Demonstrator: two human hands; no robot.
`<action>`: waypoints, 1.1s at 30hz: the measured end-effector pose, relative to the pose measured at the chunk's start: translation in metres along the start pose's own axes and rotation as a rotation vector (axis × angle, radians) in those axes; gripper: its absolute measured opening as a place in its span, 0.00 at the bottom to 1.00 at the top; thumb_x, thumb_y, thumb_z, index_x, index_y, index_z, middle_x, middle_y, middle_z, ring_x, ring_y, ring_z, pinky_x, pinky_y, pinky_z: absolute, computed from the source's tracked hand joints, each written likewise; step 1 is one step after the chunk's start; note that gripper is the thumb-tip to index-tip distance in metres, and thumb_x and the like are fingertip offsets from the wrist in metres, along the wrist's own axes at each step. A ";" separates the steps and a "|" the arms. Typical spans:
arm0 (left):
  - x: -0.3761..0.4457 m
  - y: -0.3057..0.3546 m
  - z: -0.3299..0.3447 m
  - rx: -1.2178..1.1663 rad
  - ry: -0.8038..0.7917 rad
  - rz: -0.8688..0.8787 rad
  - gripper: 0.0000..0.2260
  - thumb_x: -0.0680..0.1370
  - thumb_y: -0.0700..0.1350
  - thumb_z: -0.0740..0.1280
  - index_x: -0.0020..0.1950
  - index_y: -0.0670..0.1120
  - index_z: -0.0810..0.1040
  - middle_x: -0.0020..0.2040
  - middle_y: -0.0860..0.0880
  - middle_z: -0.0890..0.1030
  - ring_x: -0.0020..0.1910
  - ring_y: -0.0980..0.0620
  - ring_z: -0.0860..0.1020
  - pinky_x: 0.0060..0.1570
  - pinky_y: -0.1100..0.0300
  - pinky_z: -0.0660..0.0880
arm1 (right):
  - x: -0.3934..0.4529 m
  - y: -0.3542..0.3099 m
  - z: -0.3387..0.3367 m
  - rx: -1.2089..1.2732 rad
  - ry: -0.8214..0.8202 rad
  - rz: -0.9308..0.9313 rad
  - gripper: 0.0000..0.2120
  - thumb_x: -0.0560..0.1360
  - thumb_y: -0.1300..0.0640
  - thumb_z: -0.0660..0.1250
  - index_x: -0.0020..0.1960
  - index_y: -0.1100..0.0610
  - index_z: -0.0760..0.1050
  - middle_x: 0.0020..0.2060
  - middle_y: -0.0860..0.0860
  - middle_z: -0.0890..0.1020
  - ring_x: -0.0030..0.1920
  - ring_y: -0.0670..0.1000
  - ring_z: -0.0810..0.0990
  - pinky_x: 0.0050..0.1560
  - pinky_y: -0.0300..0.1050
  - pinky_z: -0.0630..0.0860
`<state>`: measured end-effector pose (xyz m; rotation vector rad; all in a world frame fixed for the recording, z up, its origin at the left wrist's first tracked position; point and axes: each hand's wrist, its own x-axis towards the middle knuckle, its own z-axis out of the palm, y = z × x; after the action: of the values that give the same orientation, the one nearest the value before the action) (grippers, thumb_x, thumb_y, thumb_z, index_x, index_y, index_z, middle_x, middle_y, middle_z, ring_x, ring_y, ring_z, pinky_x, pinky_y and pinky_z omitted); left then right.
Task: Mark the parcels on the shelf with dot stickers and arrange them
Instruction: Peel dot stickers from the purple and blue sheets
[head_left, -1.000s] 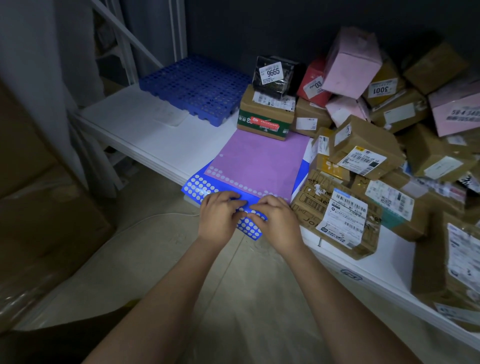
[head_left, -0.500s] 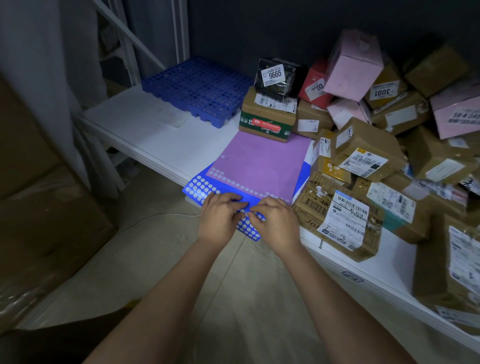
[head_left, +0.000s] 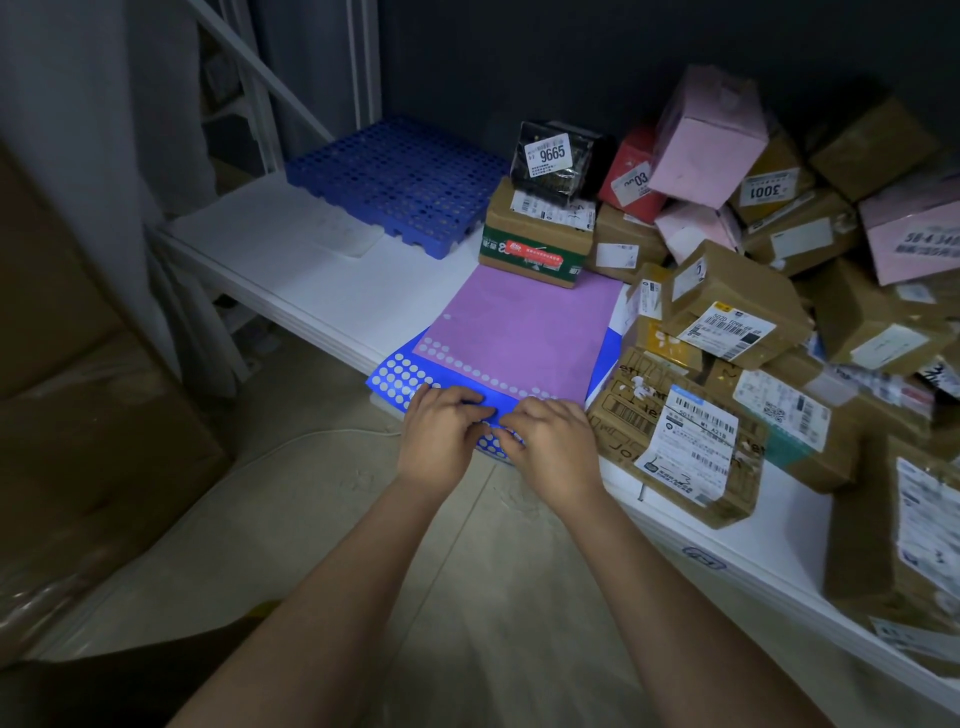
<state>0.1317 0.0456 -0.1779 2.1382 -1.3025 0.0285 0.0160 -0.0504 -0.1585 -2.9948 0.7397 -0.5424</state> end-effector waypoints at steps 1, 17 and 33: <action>0.000 0.000 0.000 -0.014 -0.008 -0.013 0.09 0.66 0.43 0.71 0.44 0.46 0.86 0.44 0.46 0.84 0.40 0.43 0.82 0.48 0.46 0.76 | 0.001 0.000 -0.001 0.002 -0.002 0.002 0.14 0.70 0.47 0.60 0.34 0.51 0.82 0.31 0.47 0.78 0.31 0.51 0.78 0.40 0.43 0.74; 0.000 0.001 0.000 -0.056 0.003 -0.044 0.08 0.67 0.44 0.70 0.44 0.45 0.86 0.44 0.46 0.84 0.42 0.43 0.81 0.49 0.45 0.75 | 0.003 -0.001 0.003 -0.031 0.048 0.017 0.15 0.71 0.50 0.60 0.31 0.52 0.80 0.29 0.48 0.78 0.30 0.52 0.77 0.51 0.45 0.67; 0.002 -0.004 0.004 -0.040 -0.028 -0.047 0.08 0.71 0.43 0.72 0.49 0.47 0.85 0.49 0.47 0.84 0.49 0.44 0.81 0.56 0.45 0.72 | 0.002 0.002 0.009 -0.130 0.178 -0.033 0.16 0.73 0.51 0.59 0.32 0.54 0.80 0.29 0.49 0.78 0.32 0.53 0.78 0.60 0.49 0.66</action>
<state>0.1345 0.0430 -0.1822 2.1414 -1.2579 -0.0469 0.0194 -0.0533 -0.1663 -3.1124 0.7646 -0.8019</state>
